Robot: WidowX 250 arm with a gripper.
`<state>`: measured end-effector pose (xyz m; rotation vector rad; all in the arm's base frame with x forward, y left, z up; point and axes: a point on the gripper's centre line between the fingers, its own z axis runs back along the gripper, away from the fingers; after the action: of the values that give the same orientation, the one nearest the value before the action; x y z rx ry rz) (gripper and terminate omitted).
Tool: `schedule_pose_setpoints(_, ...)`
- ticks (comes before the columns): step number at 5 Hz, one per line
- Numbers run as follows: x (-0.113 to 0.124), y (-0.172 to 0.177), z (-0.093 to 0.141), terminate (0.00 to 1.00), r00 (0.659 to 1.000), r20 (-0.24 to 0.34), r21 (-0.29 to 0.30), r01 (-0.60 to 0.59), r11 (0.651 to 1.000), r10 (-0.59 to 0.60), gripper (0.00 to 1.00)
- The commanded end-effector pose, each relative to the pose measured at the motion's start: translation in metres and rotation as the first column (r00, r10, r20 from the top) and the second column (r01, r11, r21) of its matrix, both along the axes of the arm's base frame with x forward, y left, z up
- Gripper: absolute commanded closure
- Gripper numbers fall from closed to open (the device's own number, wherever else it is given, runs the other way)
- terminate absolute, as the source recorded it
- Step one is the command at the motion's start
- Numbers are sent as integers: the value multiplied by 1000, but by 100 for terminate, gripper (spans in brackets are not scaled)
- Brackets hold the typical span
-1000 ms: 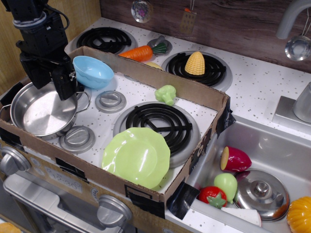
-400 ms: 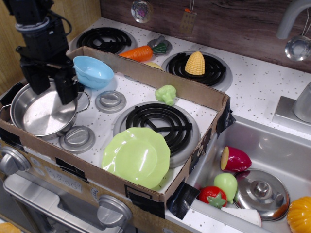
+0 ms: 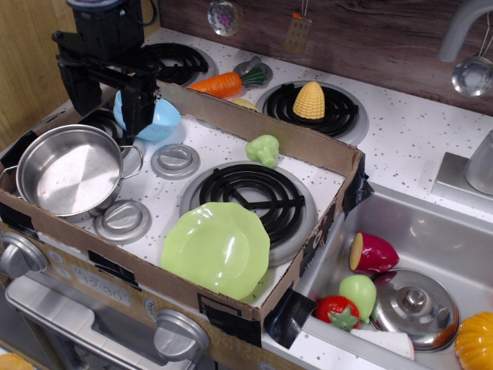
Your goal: Put broccoli in pot
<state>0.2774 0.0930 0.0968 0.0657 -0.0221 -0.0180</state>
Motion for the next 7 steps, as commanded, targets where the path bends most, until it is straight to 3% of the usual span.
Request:
schedule_pose_setpoints(1, 55, -29, 10, 0, 997, 81, 34, 12, 999, -14, 0)
schedule_pose_setpoints(3, 93, -57, -28, 0, 994, 74, -33, 88, 996, -85, 0)
schedule_pose_setpoints(4, 96, -70, -41, 0, 993, 93, -68, 82, 994, -76, 0)
schedule_pose_setpoints(6, 93, -86, -43, 0, 991, 129, -100, 46, 994, -33, 0)
schedule_pose_setpoints(7, 91, -90, -34, 0, 986, 165, -81, 45, 996, -31, 0)
